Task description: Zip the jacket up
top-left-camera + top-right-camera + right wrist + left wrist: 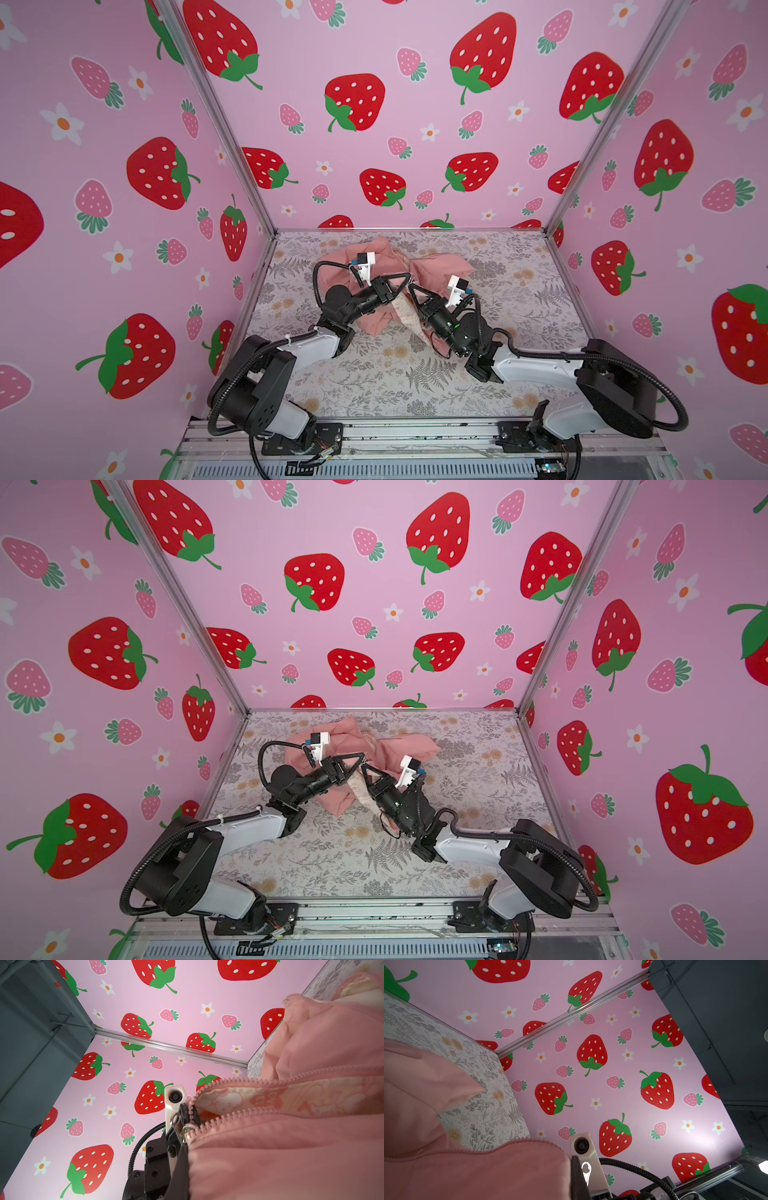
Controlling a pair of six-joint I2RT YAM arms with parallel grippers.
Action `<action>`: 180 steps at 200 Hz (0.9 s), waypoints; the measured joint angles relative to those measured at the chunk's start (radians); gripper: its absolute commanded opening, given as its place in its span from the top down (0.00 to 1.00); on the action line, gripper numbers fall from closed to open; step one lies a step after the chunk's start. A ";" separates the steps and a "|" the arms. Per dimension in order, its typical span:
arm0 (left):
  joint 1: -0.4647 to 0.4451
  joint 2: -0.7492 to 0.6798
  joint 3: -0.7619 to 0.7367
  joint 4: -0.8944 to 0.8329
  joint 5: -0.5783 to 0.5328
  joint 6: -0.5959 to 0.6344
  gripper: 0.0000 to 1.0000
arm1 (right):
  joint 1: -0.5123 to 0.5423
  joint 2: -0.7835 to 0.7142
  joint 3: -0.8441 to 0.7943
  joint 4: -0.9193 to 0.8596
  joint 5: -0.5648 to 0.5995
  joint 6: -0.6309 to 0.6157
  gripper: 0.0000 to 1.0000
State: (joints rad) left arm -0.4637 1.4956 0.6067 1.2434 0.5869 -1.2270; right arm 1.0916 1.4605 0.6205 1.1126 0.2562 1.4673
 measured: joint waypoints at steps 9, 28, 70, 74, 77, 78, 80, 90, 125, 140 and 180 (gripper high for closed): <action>0.001 0.003 0.000 0.006 0.000 0.002 1.00 | 0.000 0.005 0.002 0.004 0.002 0.001 1.00; 0.004 0.005 0.000 0.006 0.000 0.010 1.00 | 0.000 0.023 0.002 0.029 0.003 0.007 1.00; 0.012 -0.013 0.009 -0.060 0.014 0.012 1.00 | 0.000 0.040 -0.006 0.048 0.006 0.005 1.00; 0.012 -0.018 0.011 -0.078 0.018 0.012 1.00 | 0.000 0.040 -0.010 0.051 0.005 0.002 1.00; 0.012 -0.024 0.014 -0.096 0.022 0.012 1.00 | 0.000 0.039 -0.014 0.051 0.005 -0.003 1.00; 0.012 -0.026 0.014 -0.101 0.023 0.012 1.00 | 0.000 0.038 -0.016 0.052 0.005 -0.005 1.00; 0.011 -0.028 0.016 -0.109 0.024 0.012 1.00 | 0.000 0.038 -0.019 0.053 0.003 -0.006 1.00; 0.011 -0.048 0.021 -0.172 0.036 0.012 1.00 | -0.002 0.034 -0.035 0.054 -0.005 -0.024 1.00; 0.005 -0.079 0.028 -0.333 0.048 -0.023 1.00 | -0.018 0.018 -0.072 0.027 -0.057 -0.111 1.00; 0.005 -0.079 0.028 -0.360 0.048 -0.056 1.00 | -0.026 0.005 -0.072 -0.011 -0.076 -0.158 1.00; -0.003 -0.082 0.029 -0.389 0.056 -0.165 1.00 | -0.038 -0.082 -0.072 -0.169 -0.105 -0.311 1.00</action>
State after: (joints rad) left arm -0.4667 1.4139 0.6357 0.8543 0.6430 -1.3918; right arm 1.0534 1.3785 0.5488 0.9440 0.1513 1.1568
